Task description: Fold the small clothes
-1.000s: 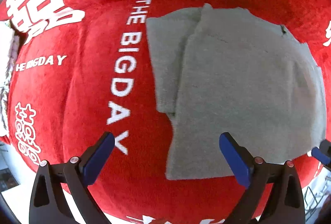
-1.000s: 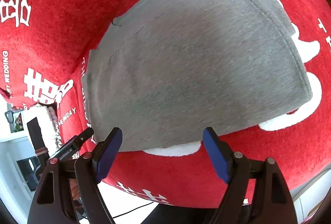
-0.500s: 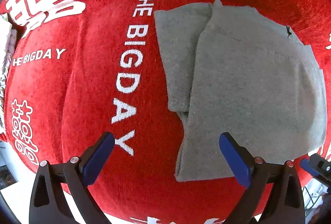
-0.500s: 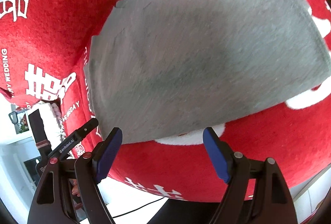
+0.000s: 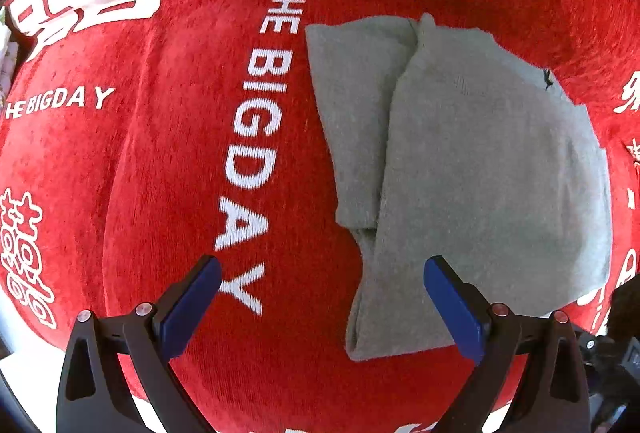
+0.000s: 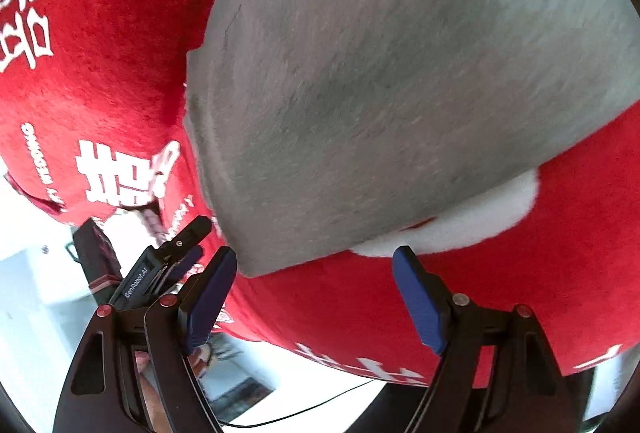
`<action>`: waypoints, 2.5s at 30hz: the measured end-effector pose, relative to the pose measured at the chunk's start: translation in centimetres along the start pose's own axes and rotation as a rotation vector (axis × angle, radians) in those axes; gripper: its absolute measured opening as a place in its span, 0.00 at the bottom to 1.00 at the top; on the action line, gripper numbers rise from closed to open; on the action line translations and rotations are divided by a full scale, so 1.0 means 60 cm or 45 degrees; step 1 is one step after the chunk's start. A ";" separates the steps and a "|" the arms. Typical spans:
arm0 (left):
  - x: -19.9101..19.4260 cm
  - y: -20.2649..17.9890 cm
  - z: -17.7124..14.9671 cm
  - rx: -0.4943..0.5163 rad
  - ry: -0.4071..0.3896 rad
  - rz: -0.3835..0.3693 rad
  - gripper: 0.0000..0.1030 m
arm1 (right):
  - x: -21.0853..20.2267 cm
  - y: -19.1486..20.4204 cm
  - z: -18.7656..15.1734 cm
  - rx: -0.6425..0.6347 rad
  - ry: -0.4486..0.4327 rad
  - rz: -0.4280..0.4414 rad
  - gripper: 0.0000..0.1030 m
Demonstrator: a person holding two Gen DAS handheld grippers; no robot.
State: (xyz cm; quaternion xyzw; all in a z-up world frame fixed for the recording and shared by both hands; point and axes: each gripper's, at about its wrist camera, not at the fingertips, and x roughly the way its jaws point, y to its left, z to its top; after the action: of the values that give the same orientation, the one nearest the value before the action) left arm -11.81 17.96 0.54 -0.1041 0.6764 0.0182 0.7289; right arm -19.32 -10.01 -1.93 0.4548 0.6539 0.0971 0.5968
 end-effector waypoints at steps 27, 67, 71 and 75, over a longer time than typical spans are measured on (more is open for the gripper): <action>0.046 0.044 0.067 -0.177 0.143 -0.679 0.98 | 0.059 0.071 0.028 0.097 -0.078 0.483 0.09; 0.087 -0.135 0.091 0.238 0.082 -0.292 0.83 | -0.039 0.124 0.111 -0.412 -0.076 -0.310 0.14; 0.090 -0.147 0.094 0.221 0.068 -0.244 0.82 | -0.011 0.121 0.132 -0.433 -0.065 -0.366 0.14; 0.089 -0.153 0.100 0.207 0.064 -0.202 0.65 | 0.006 0.092 0.142 -0.408 -0.013 -0.361 0.11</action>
State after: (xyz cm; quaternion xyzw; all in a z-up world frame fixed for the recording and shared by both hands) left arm -3.93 9.45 -3.18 -0.0983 0.6834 -0.0971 0.7169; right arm -9.20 -10.15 -0.77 0.2579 0.6845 0.1128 0.6724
